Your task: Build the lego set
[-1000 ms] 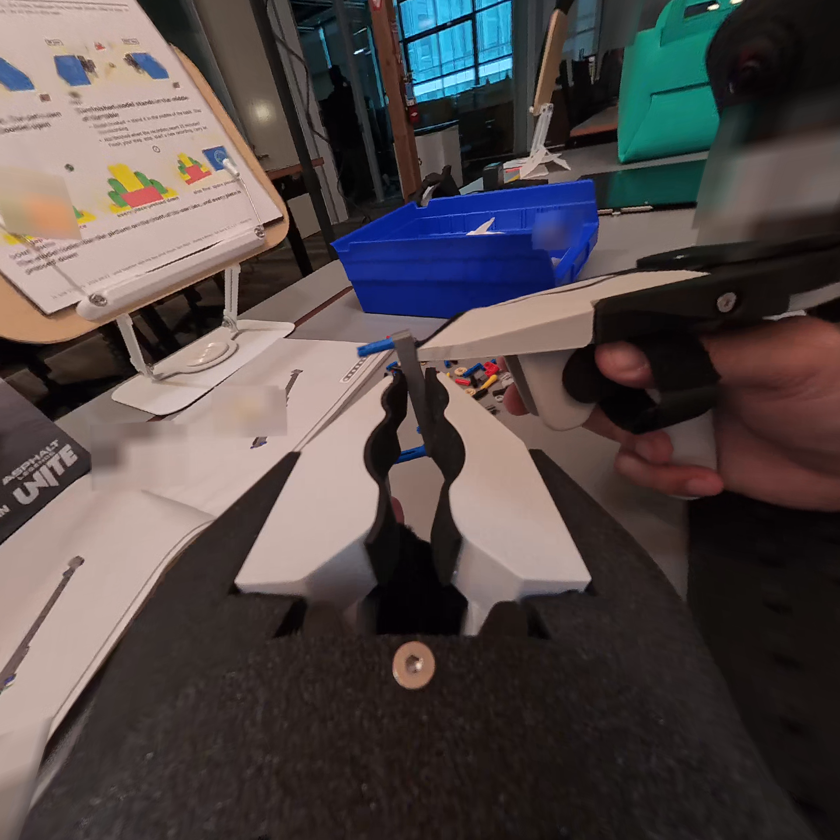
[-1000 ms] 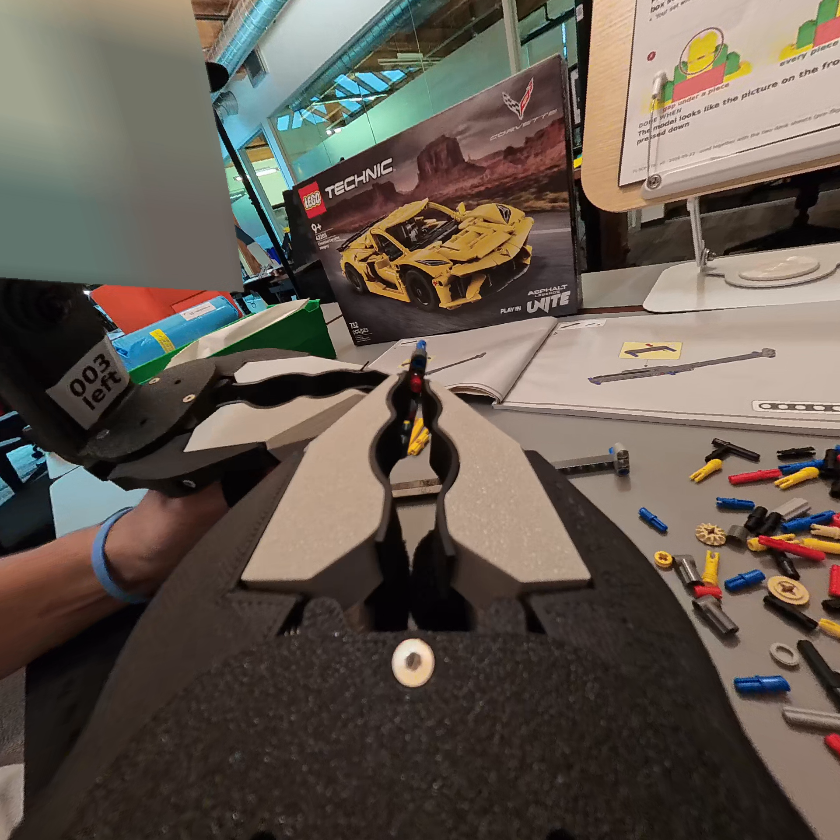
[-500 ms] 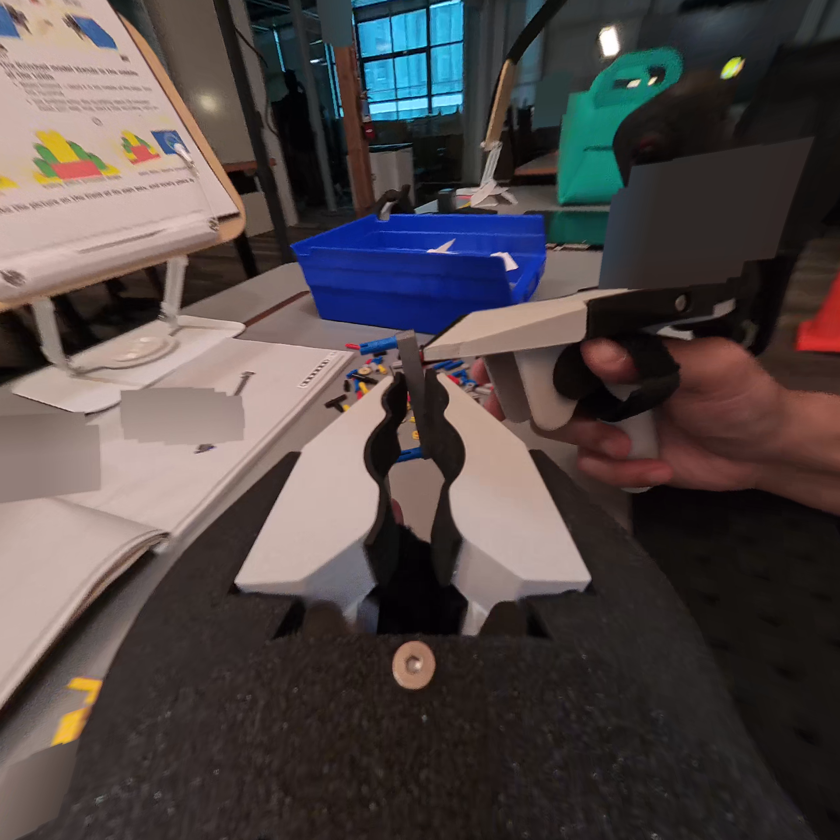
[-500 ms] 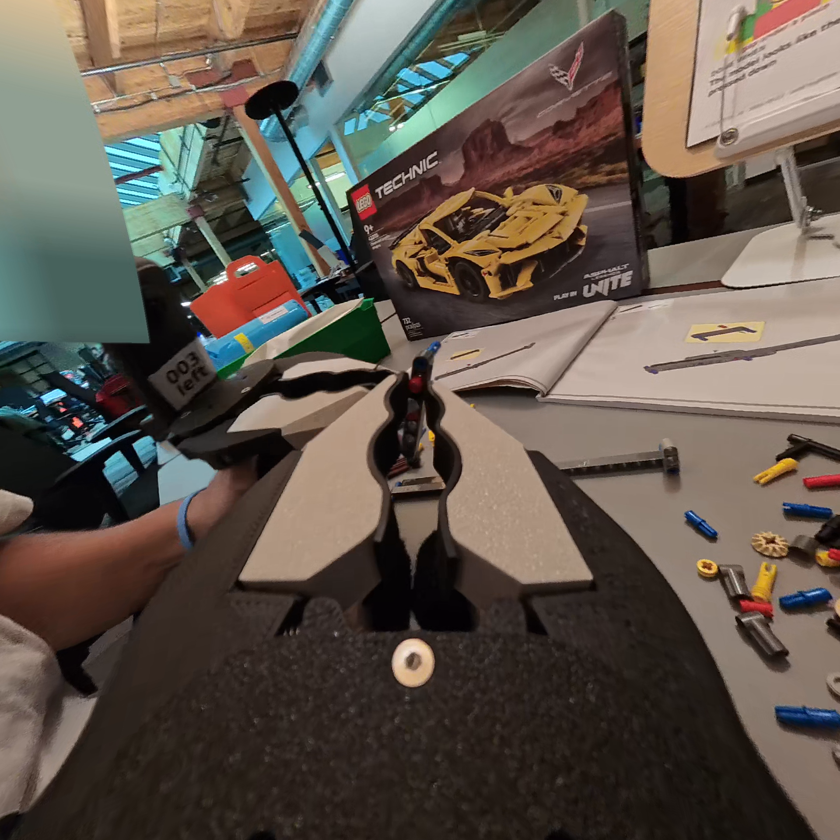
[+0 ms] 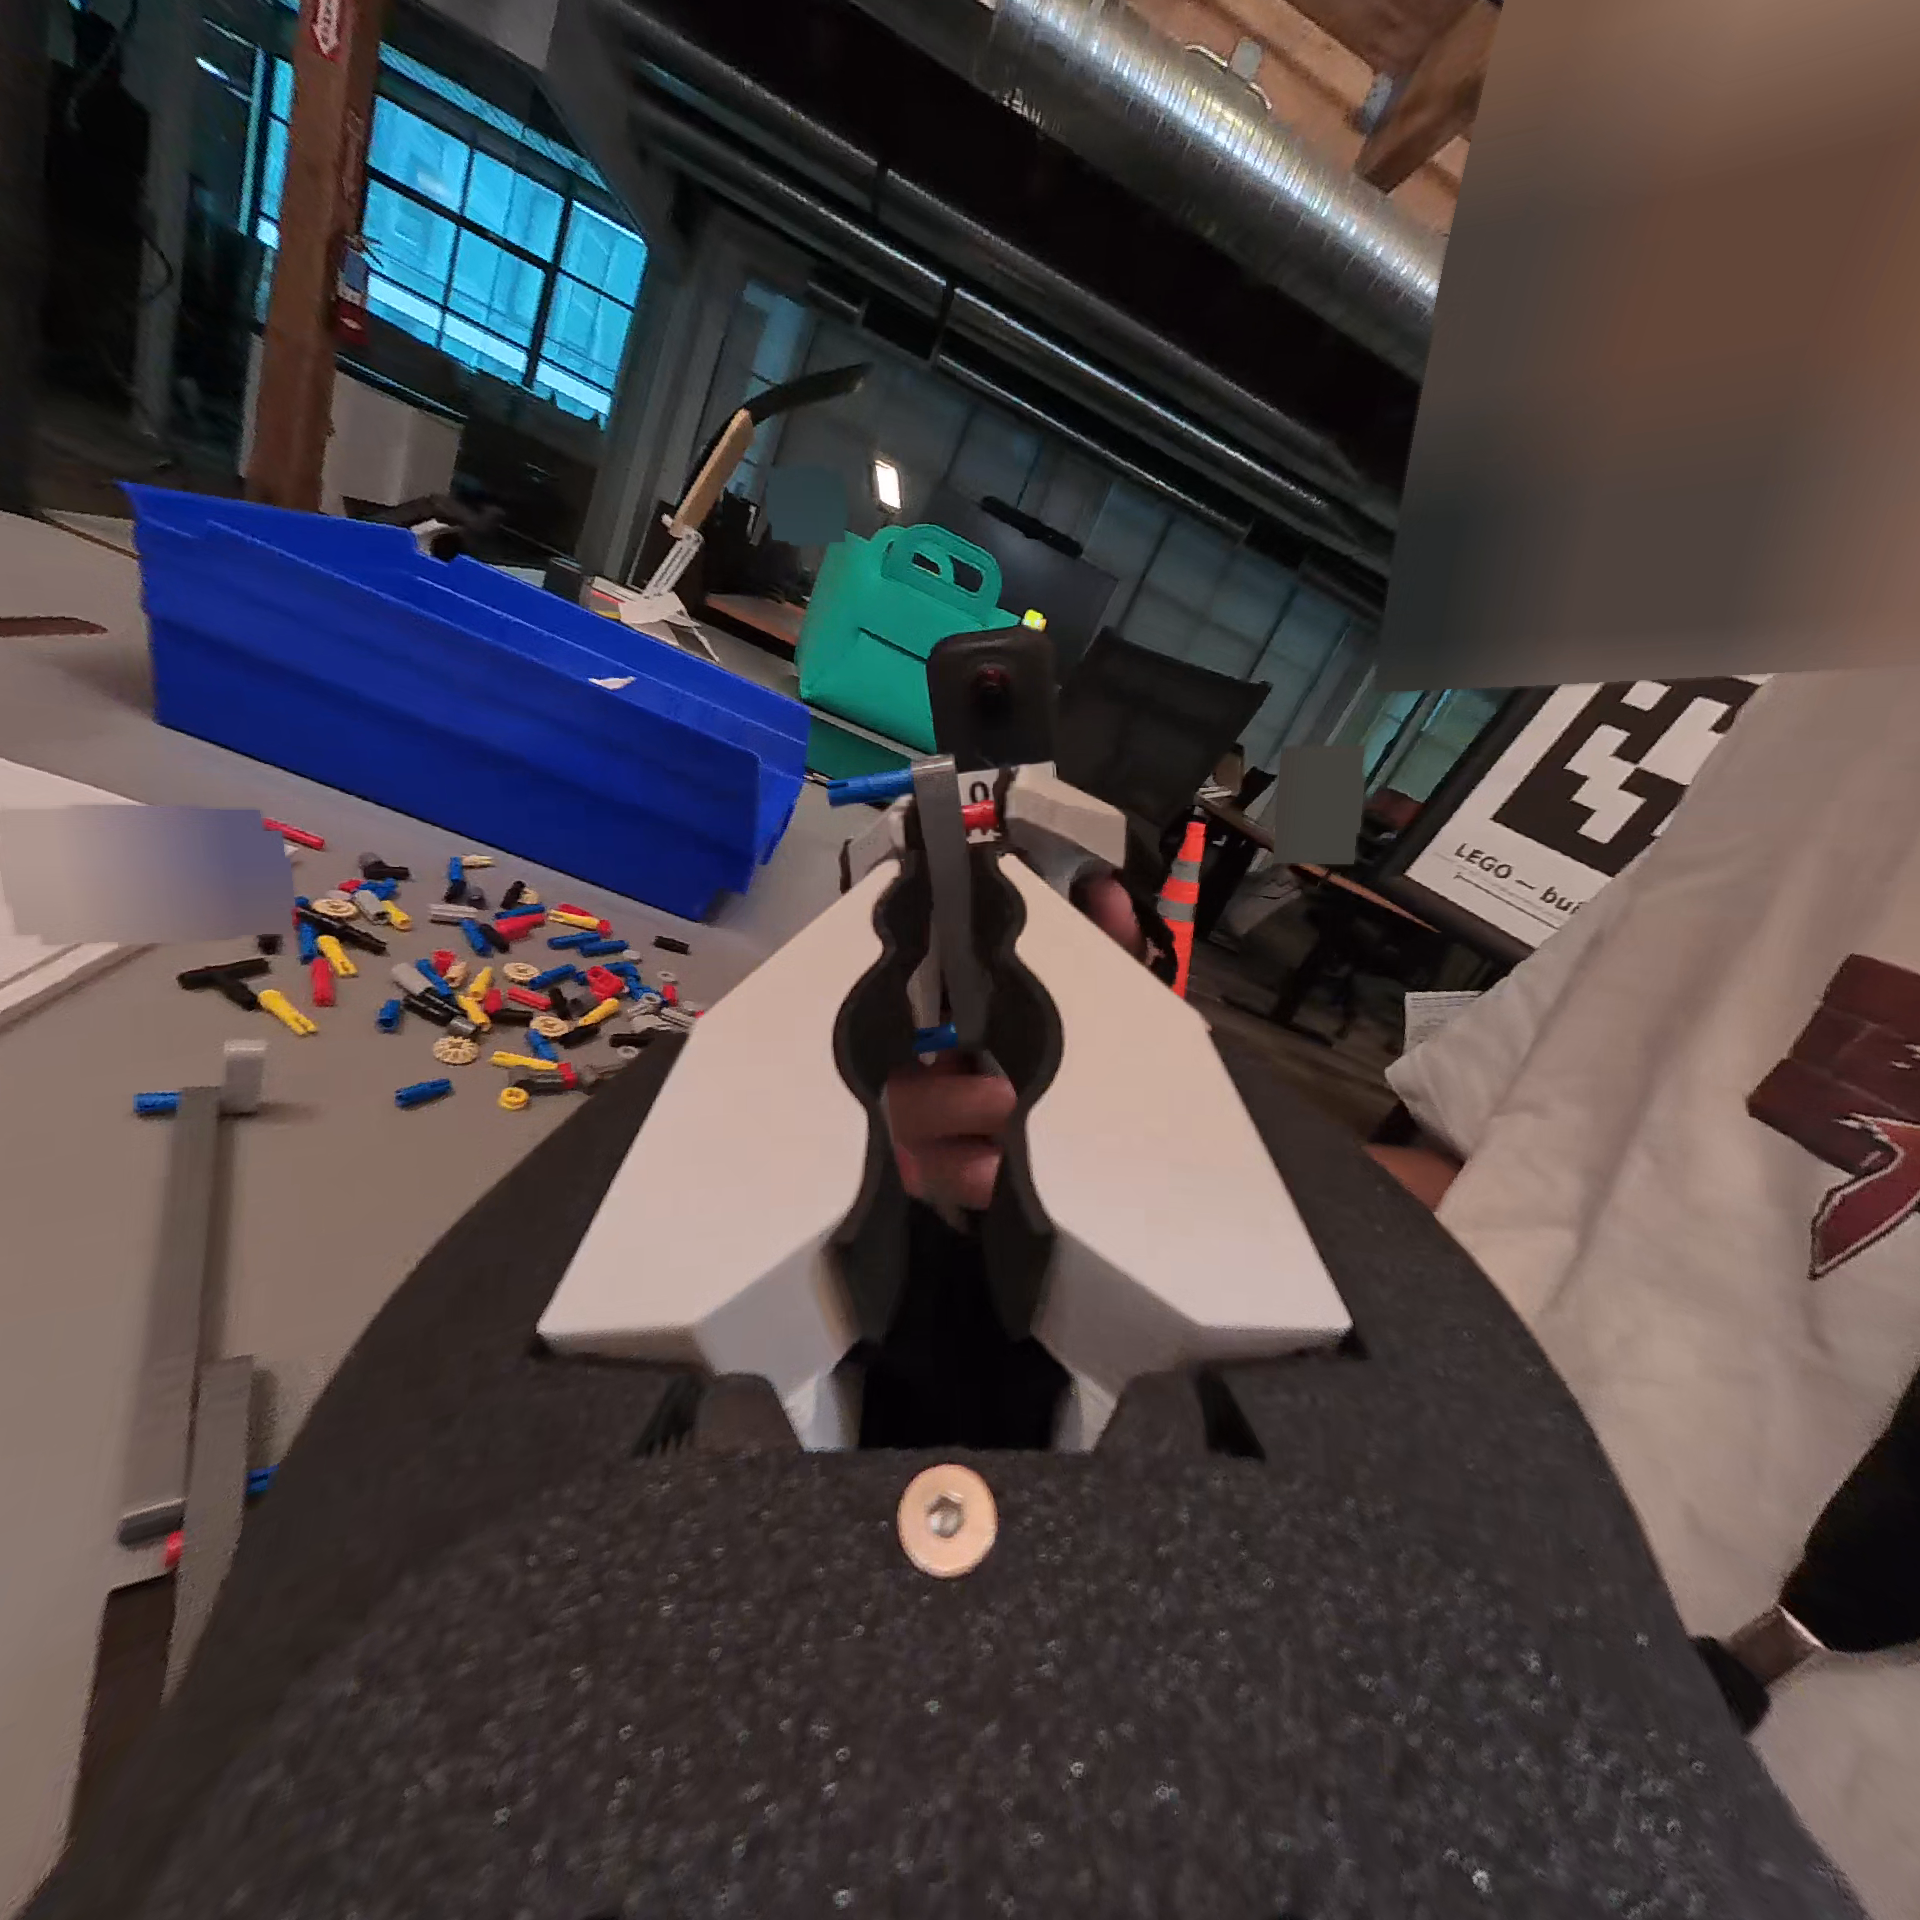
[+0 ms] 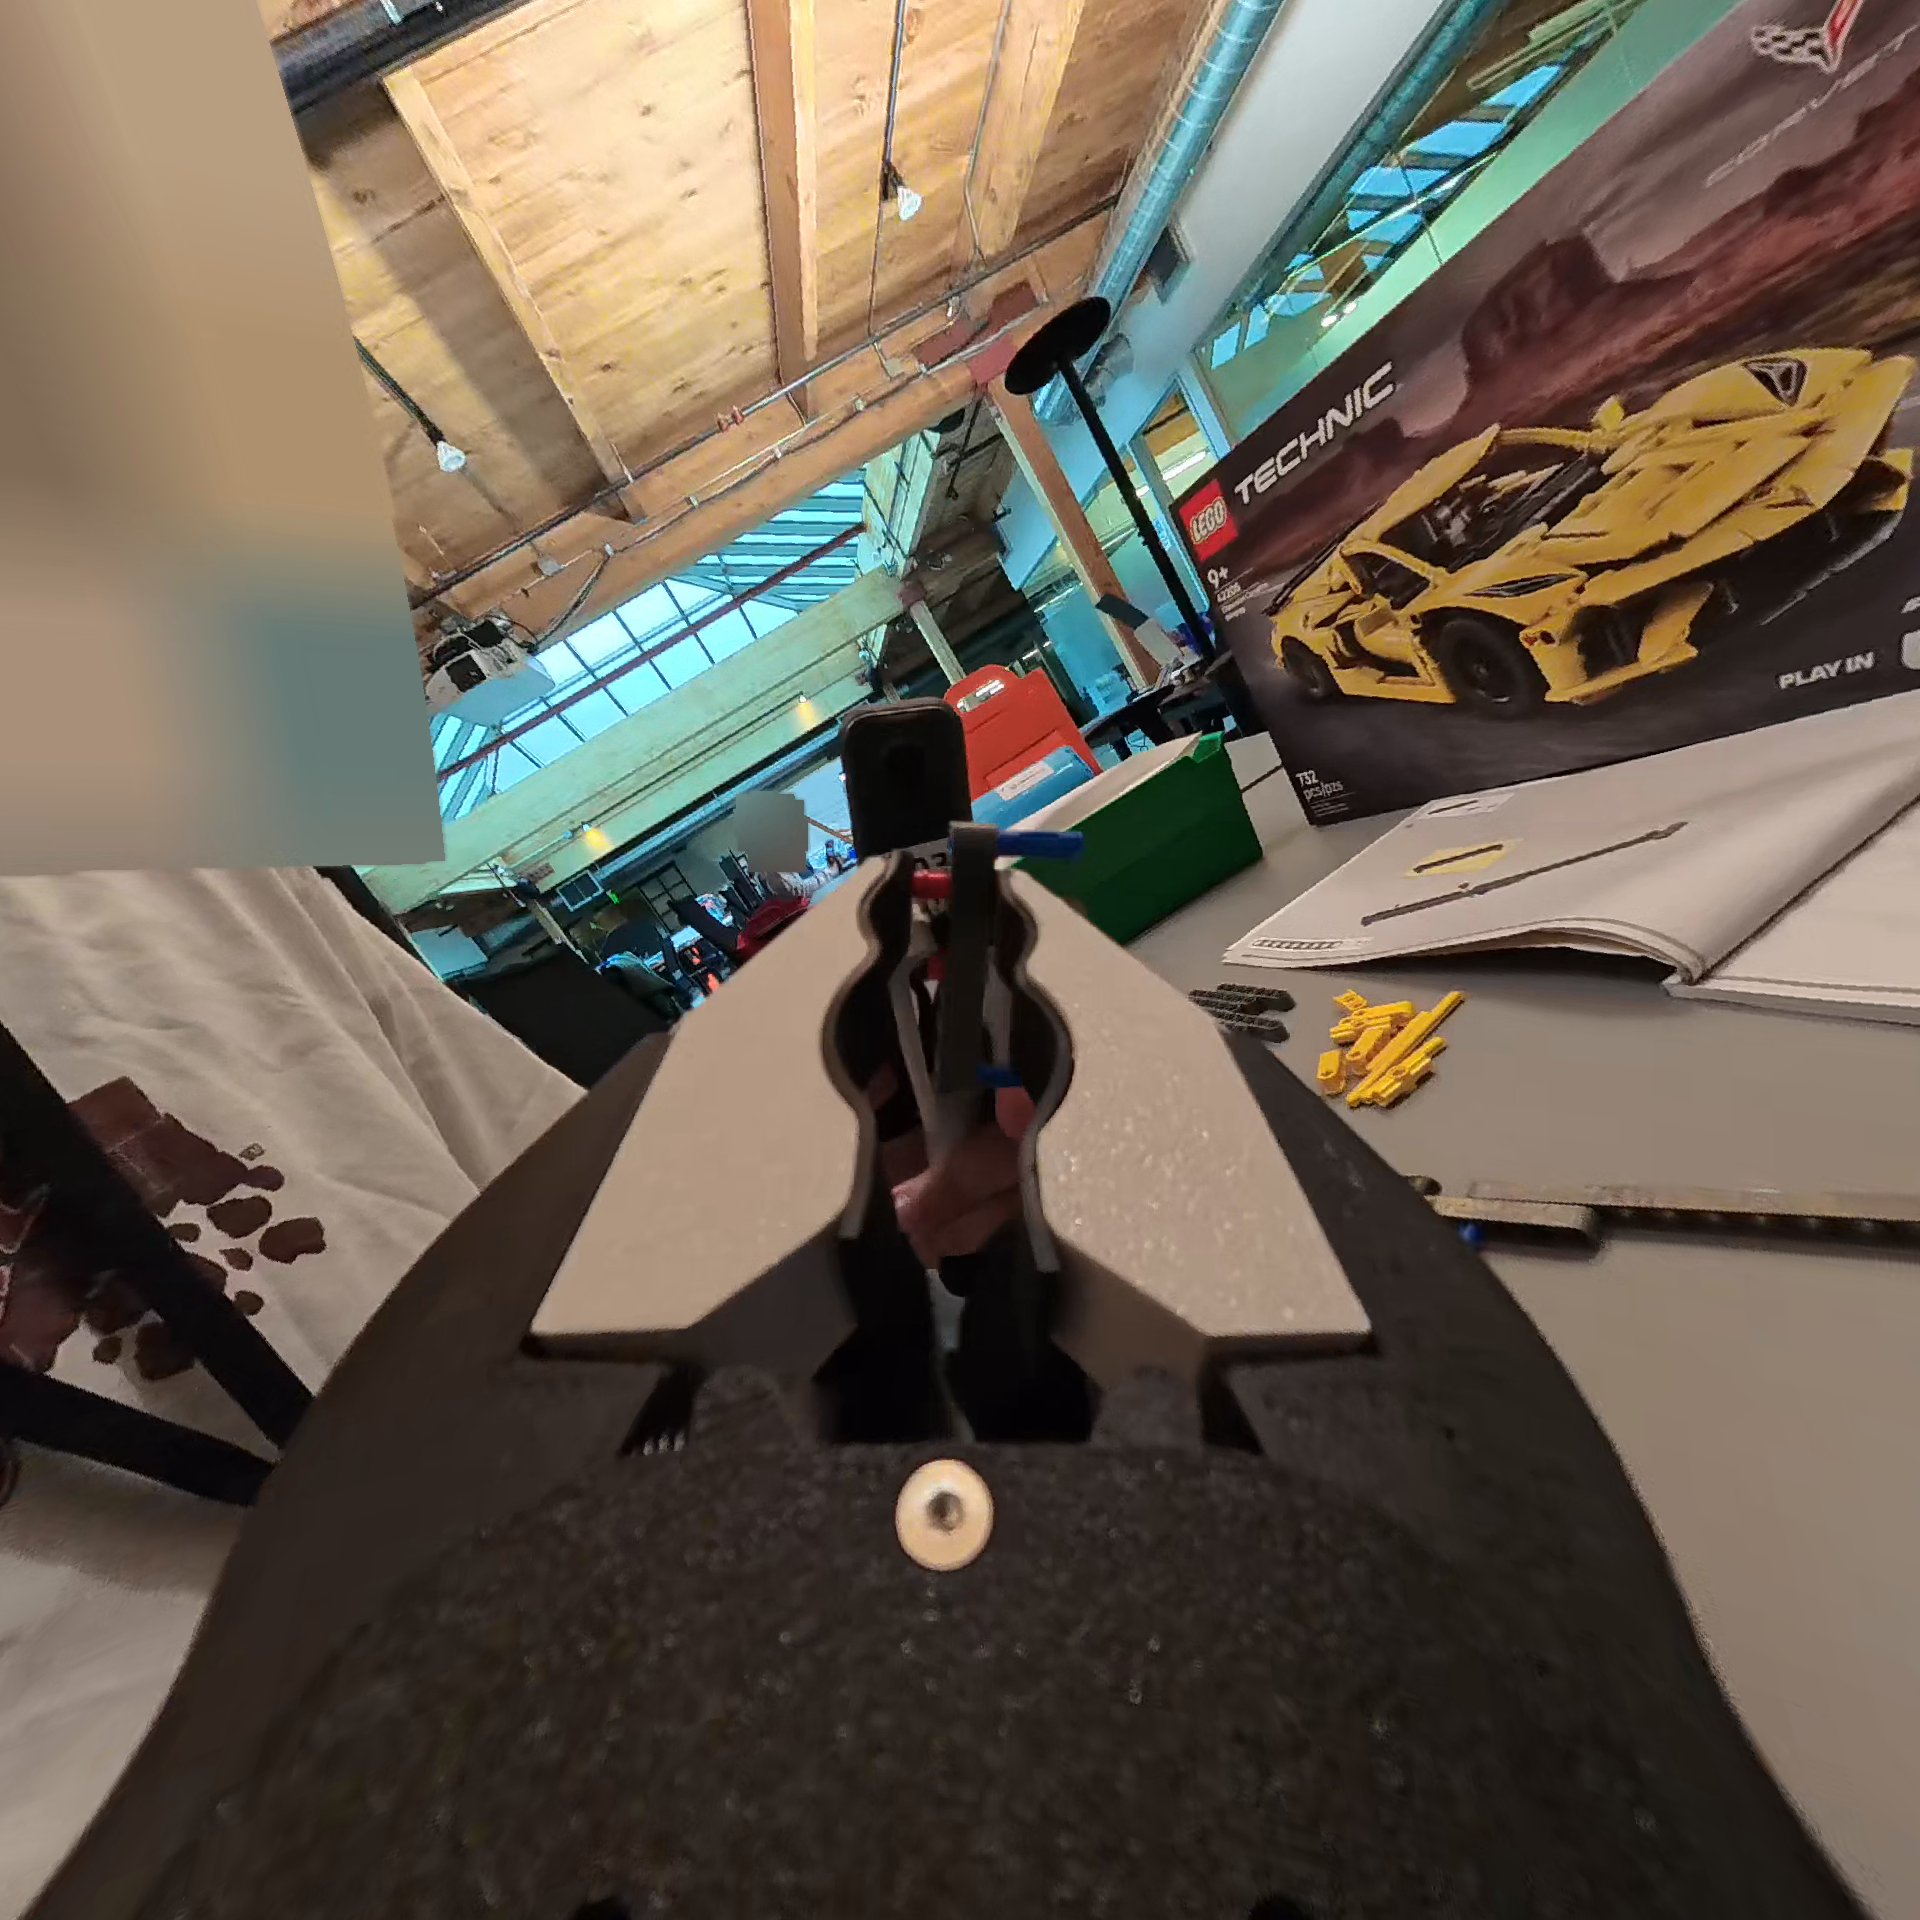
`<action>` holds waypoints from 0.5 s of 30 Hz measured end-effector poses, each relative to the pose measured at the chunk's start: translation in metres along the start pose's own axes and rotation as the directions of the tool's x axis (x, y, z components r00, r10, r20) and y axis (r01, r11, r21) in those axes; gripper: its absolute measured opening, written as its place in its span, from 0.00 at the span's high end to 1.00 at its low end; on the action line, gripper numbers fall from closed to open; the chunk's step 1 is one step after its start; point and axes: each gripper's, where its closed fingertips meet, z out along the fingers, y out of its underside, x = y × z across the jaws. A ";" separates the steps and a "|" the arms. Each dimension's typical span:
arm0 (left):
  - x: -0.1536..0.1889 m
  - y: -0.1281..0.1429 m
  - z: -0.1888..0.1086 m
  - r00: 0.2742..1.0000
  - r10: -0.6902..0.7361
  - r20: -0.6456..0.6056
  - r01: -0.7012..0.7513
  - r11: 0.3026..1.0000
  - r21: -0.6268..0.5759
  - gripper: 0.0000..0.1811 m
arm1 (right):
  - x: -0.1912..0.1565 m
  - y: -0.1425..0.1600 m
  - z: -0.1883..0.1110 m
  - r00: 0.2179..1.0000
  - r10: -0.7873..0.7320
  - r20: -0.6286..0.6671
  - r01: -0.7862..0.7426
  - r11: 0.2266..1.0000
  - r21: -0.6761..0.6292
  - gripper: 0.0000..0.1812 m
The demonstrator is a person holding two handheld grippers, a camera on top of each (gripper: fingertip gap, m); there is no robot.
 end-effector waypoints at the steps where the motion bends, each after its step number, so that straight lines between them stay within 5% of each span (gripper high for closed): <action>1: 0.000 0.001 0.000 1.000 0.011 0.008 -0.011 1.000 -0.002 0.97 | 0.000 0.000 0.000 1.000 0.010 0.004 -0.010 1.000 -0.002 0.92; 11: 0.001 0.003 0.003 0.996 0.078 0.036 -0.077 0.996 -0.038 0.97 | 0.002 0.003 -0.002 1.000 -0.012 -0.010 0.012 1.000 -0.012 0.95; 13: -0.007 0.004 0.001 0.982 0.159 0.102 -0.151 0.985 -0.084 0.97 | 0.009 0.003 -0.002 0.998 -0.025 -0.052 0.024 0.999 -0.025 0.95; 15: -0.024 0.008 -0.004 0.890 0.391 0.235 -0.344 0.913 -0.219 0.97 | 0.024 0.002 -0.004 0.994 0.006 -0.105 -0.010 0.999 -0.036 0.88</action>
